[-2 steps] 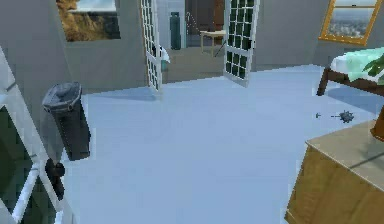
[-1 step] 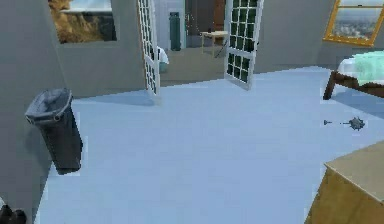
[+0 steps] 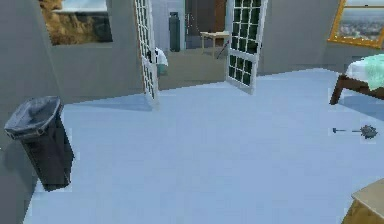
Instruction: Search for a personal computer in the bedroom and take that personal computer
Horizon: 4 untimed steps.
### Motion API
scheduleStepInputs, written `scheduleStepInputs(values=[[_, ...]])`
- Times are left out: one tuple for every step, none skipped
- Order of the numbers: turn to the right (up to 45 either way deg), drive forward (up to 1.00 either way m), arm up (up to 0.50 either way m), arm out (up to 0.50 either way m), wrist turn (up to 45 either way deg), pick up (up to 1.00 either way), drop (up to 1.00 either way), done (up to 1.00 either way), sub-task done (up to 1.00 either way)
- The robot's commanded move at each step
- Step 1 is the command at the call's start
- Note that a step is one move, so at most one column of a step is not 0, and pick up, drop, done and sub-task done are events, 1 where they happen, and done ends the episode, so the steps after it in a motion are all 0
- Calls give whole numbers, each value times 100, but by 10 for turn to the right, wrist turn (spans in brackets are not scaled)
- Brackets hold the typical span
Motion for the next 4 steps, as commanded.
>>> scheduleStepInputs(values=[[330, 0, 0, 0, 0, 0, 0, 0, 0], [0, 20, 0, 0, 0, 0, 0, 0, 0], [-240, 0, 0, 0, 0, 0, 0, 0, 0], [0, 95, 0, 0, 0, 0, 0, 0, 0]])
